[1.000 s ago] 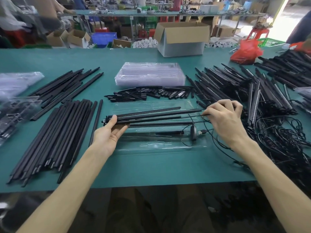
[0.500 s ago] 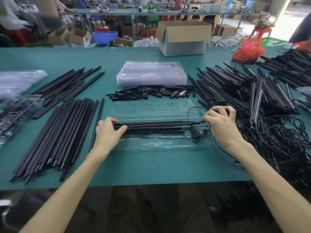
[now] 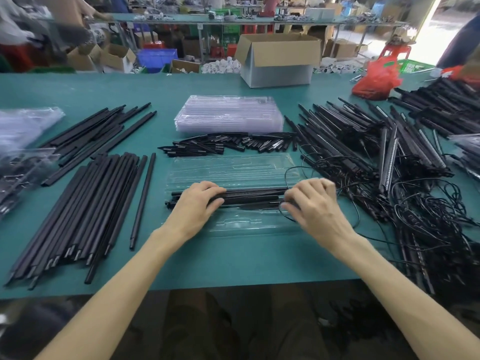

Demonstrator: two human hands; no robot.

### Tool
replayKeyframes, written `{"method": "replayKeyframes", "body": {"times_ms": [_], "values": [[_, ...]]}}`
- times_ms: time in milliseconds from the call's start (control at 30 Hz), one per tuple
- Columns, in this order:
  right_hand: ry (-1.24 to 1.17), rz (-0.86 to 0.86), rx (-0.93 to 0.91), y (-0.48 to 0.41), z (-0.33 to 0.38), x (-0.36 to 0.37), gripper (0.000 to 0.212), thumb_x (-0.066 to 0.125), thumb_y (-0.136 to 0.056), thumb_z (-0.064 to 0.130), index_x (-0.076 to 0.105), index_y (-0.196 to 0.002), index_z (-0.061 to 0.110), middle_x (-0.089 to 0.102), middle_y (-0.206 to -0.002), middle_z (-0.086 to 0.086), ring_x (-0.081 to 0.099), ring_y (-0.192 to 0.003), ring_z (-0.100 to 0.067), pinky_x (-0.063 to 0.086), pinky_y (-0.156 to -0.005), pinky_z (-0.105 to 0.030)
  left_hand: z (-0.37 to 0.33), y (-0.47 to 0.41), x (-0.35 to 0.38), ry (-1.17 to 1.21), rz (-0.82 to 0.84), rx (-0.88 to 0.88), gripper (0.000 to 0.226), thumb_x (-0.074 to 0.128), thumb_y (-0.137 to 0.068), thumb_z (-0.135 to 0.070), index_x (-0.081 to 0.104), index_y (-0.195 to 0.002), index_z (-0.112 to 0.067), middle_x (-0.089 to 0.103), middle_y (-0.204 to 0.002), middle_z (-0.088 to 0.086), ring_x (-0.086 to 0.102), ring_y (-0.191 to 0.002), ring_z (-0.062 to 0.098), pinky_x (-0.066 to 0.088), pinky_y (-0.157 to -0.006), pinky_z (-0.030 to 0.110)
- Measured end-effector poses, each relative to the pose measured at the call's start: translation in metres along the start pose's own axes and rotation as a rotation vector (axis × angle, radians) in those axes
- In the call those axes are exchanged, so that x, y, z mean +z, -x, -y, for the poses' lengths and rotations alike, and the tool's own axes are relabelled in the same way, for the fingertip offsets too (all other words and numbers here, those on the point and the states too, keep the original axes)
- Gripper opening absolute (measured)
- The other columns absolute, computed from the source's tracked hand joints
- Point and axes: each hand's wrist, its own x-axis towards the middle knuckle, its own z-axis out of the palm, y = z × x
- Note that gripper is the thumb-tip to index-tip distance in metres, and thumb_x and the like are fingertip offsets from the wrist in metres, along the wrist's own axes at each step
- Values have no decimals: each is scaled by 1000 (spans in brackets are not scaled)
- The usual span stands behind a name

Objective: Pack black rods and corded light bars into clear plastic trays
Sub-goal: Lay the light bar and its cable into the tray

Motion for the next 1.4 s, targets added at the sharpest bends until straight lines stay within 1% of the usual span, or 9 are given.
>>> {"method": "replayKeyframes", "body": {"times_ms": [167, 333, 500, 600, 767, 1000, 1133, 1267, 1400], "values": [[-114, 235, 113, 10, 11, 9, 24, 63, -97, 36, 67, -112, 17, 65, -110, 5, 57, -108, -20, 34, -99, -35, 3, -2, 6, 65, -16, 24, 23, 69, -94, -22, 69, -116, -17, 64, -115, -3, 51, -112, 19, 41, -103, 38], [-117, 169, 100, 4, 5, 4, 6, 66, -97, 14, 70, -101, 12, 69, -94, 3, 60, -91, -23, 43, -88, -35, 9, -1, 9, 106, -73, -7, 11, 70, -93, -18, 64, -102, -15, 63, -102, -6, 53, -100, 17, 45, -95, 36], [-54, 99, 135, -4, -10, -6, 10, 74, -87, 0, 73, -95, 6, 65, -84, -5, 59, -75, -28, 49, -74, -41, 11, -3, 10, 201, -62, -76, 10, 70, -93, -12, 64, -100, -13, 65, -105, -2, 54, -103, 16, 43, -97, 31], [27, 89, 177, -11, -25, -10, 20, 74, -83, -6, 73, -99, 4, 64, -86, -10, 59, -80, -31, 46, -74, -42, 12, -4, 10, 247, -49, -95, 11, 72, -90, -9, 64, -98, -12, 66, -107, -2, 54, -104, 17, 41, -97, 26], [114, -2, 246, -24, -46, -16, 23, 69, -86, -9, 72, -106, 2, 63, -90, -12, 55, -86, -33, 44, -77, -44, 17, -3, 8, 303, -33, -101, 15, 77, -87, -15, 64, -91, -21, 67, -111, -7, 55, -107, 10, 32, -92, 4], [191, -139, 208, -12, -57, -5, 26, 70, -85, -8, 73, -105, 7, 67, -91, -2, 51, -90, -29, 36, -80, -39, 16, -3, 12, 302, -63, -112, 11, 75, -90, -22, 64, -91, -24, 67, -109, -9, 54, -107, 8, 34, -92, 8], [137, -65, 267, -6, -55, -2, 32, 70, -80, -18, 73, -105, 2, 65, -92, -9, 51, -84, -29, 47, -70, -42, 17, -3, 11, 292, -78, -102, 7, 73, -91, -24, 70, -94, -17, 68, -112, -6, 55, -108, 9, 38, -97, 21], [68, -15, 308, -2, -35, -5, 23, 68, -88, -5, 71, -110, 0, 58, -106, -12, 54, -89, -29, 54, -71, -43, 16, -4, 11, 273, -65, -103, 9, 72, -92, -24, 71, -92, -15, 67, -113, -6, 54, -108, 10, 38, -98, 23], [-33, 136, 215, 6, -14, 3, 29, 69, -92, 12, 67, -121, 7, 57, -121, -9, 55, -98, -29, 53, -79, -42, 16, -5, 9, 288, -36, -125, 9, 73, -91, -26, 70, -87, -18, 66, -113, -8, 53, -109, 9, 31, -91, 5]]}}
